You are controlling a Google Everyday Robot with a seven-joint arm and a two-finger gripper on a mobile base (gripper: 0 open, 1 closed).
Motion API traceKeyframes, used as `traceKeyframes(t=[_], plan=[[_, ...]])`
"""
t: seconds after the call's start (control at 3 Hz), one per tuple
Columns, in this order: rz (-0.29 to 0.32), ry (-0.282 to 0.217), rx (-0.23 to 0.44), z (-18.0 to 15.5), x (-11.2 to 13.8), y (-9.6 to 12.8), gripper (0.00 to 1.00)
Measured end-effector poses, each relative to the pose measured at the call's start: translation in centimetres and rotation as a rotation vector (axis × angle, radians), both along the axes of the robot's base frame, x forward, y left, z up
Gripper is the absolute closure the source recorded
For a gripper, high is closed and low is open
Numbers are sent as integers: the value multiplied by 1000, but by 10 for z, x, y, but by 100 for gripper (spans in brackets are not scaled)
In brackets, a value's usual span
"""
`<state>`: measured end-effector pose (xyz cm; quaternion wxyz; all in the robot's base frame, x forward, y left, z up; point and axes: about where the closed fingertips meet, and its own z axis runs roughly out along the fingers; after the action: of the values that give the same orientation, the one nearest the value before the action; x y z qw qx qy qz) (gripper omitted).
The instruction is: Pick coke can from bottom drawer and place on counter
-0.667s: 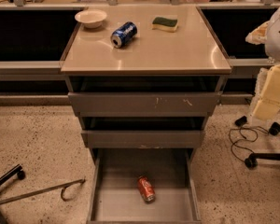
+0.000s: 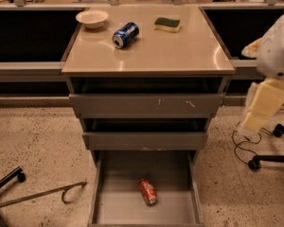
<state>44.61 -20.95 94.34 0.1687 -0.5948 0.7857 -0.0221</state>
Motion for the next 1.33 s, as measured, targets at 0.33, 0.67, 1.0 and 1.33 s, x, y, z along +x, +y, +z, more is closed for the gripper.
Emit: traceKeyframes(t=[0.33, 0.67, 1.0, 1.33], plan=[[-17, 53, 73, -83, 8, 24, 0], [-64, 117, 115, -178, 20, 47, 0], [-183, 159, 175, -261, 37, 59, 0], [-301, 169, 276, -313, 53, 61, 0]])
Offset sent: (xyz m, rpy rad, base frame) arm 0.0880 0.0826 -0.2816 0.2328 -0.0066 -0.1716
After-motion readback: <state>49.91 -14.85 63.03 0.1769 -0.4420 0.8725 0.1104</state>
